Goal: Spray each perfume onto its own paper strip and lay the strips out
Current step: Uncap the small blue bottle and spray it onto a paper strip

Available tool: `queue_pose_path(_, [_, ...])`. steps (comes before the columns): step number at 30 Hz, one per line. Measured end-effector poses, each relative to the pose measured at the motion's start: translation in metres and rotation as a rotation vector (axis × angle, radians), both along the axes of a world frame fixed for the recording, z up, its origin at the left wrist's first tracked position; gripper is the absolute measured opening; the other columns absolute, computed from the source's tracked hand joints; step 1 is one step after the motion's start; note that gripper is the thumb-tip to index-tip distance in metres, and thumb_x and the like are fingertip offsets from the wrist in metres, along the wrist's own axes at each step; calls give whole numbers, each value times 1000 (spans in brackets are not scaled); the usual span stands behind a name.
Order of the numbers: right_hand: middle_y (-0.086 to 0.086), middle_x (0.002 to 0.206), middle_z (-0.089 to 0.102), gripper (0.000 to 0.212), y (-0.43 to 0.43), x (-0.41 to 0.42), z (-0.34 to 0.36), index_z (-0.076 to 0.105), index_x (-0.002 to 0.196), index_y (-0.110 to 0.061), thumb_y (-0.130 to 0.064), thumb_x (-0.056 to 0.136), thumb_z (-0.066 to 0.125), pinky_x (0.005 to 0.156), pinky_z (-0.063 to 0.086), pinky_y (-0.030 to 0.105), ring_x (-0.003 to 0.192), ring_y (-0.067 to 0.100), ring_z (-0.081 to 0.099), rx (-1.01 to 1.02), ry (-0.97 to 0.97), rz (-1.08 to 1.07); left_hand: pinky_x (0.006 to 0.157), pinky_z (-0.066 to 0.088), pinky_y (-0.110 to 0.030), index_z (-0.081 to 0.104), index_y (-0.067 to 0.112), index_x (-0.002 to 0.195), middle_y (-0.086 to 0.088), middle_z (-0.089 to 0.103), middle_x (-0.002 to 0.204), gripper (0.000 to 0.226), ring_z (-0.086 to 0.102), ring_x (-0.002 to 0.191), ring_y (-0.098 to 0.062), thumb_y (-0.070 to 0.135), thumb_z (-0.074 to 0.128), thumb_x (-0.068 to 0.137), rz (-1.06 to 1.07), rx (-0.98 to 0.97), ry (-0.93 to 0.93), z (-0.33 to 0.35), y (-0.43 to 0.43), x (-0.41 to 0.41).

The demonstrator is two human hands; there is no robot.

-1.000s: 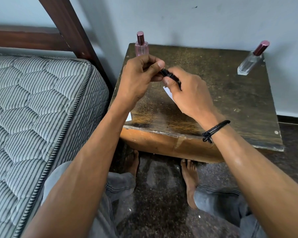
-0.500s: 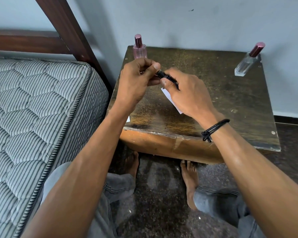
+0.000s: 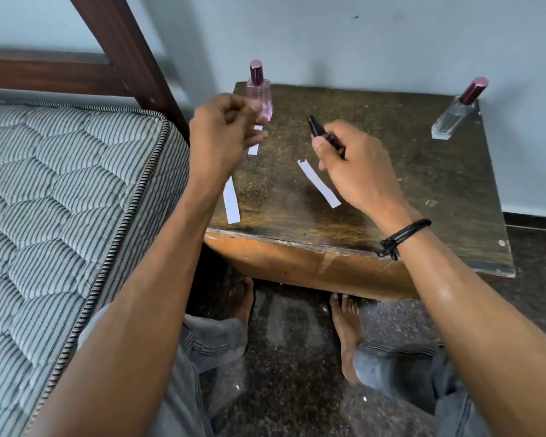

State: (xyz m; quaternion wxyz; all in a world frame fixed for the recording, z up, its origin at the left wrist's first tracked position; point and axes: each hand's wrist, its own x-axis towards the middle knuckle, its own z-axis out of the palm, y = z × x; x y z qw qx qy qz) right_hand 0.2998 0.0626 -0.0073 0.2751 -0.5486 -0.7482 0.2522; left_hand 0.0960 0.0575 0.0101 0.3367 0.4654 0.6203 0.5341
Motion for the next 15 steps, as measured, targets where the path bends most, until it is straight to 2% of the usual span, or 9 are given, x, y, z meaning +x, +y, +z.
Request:
queue_pose_path(2, [1,86,73,26,-1,2,-2,62,113,-19,-40,106,49,71,53,37,75,22,67,-29,16,-9,77,64,-40,70,16,92,-5,77,83,5,76,74,-22,20,70,95,-18,-14,141,-5,-1,1])
queue_pose_path(5, [0,86,73,24,-1,4,-5,63,109,-21,-40,105,50,74,55,40,75,23,67,-34,20,-18,78,62,-41,70,29,85,10,74,77,7,74,72,-12,31,76,88,-25,-37,377,-10,0,4])
queue_pose_path(8, [-2,86,73,23,-1,6,-5,63,109,-23,-41,105,50,73,55,40,74,22,67,-32,20,-24,81,59,-35,72,29,85,22,66,75,9,68,73,-4,36,78,86,-17,-74,514,-10,0,9])
queue_pose_path(11, [-2,87,73,23,-1,7,-3,63,109,-23,-41,105,50,75,56,41,75,21,68,-35,28,-32,79,53,-29,76,23,92,18,65,86,13,60,73,3,35,78,86,-43,-124,636,-15,0,12])
queue_pose_path(13, [-2,88,73,24,-1,7,-2,64,110,-22,-41,104,51,76,57,42,76,21,69,-42,40,-34,77,50,-27,77,24,93,14,66,88,12,62,76,-3,34,78,86,-64,-180,677,-18,0,12])
queue_pose_path(15, [-3,89,73,25,-2,7,0,64,113,-22,-42,103,52,79,57,41,79,20,69,-41,42,-33,81,53,-30,77,26,92,10,71,89,9,66,83,-10,32,78,86,-92,-230,703,-20,0,12])
